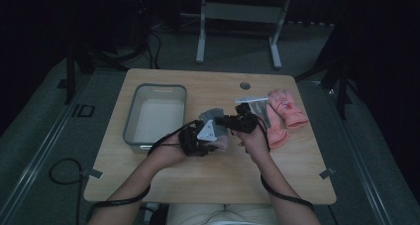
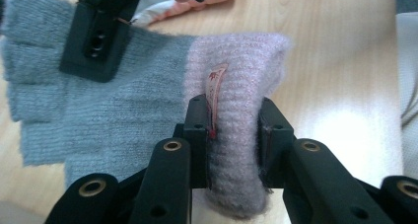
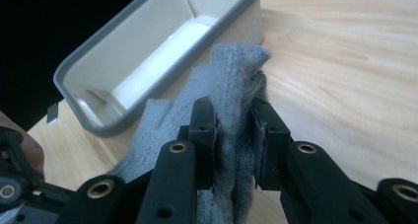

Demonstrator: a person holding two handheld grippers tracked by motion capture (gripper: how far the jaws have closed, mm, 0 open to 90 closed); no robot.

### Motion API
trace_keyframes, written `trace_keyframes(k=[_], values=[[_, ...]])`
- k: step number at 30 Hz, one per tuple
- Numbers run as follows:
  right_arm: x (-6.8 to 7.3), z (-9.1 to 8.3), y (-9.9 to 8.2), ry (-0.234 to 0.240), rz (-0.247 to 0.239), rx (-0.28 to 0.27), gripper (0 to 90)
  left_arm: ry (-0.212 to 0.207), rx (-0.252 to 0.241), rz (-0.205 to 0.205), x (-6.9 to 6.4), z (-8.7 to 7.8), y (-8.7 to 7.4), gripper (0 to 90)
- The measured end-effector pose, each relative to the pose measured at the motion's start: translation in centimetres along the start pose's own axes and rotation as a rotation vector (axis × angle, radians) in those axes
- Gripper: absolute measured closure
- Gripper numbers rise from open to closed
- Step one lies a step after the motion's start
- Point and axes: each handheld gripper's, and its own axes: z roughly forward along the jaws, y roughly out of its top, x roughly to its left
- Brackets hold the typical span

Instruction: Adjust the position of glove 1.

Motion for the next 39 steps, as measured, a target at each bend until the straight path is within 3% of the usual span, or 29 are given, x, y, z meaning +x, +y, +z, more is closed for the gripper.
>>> trace_keyframes(k=[15,22,33,35,39], values=[[1.9,1.5,3.6,0.021,-0.028,-0.005,74.3,0.007,0.049,0.017,2.7,-3.6,-0.2,71.5],[3.7,3.0,5.3,0.037,-0.050,-0.013,74.2,-0.001,0.069,0.022,4.2,-5.9,-1.3,71.4],[5.7,5.9,6.6,0.052,-0.062,-0.023,74.3,0.007,0.088,0.052,6.1,-8.0,-4.4,71.3],[6.0,6.6,6.7,0.048,-0.064,-0.018,74.3,0.012,0.113,0.077,6.4,-8.2,-5.0,71.3],[6.6,8.3,7.0,0.061,-0.049,0.005,74.3,0.016,0.147,0.082,6.8,-8.5,-6.1,71.2]])
